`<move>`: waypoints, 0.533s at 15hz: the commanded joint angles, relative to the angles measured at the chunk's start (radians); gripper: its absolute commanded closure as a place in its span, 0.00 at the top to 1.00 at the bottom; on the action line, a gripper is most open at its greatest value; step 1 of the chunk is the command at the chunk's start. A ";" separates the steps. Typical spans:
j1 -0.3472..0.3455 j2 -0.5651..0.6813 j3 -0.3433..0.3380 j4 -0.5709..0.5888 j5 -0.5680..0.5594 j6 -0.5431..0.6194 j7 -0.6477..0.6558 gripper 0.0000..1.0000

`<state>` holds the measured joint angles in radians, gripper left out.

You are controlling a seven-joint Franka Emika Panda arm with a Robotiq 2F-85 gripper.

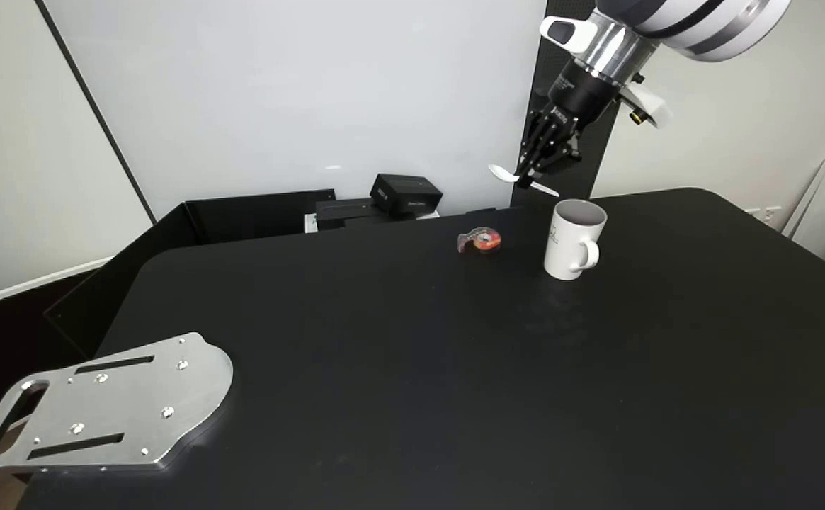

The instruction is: Put the spoon in the cup

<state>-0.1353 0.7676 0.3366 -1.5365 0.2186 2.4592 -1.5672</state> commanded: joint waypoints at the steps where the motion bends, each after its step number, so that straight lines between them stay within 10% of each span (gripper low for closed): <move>1: -0.069 -0.045 0.060 -0.085 0.099 0.047 -0.088 0.03; 8: -0.133 -0.044 0.101 -0.125 0.226 0.050 -0.217 0.03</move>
<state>-0.2297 0.7547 0.4104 -1.6071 0.3820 2.5011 -1.7257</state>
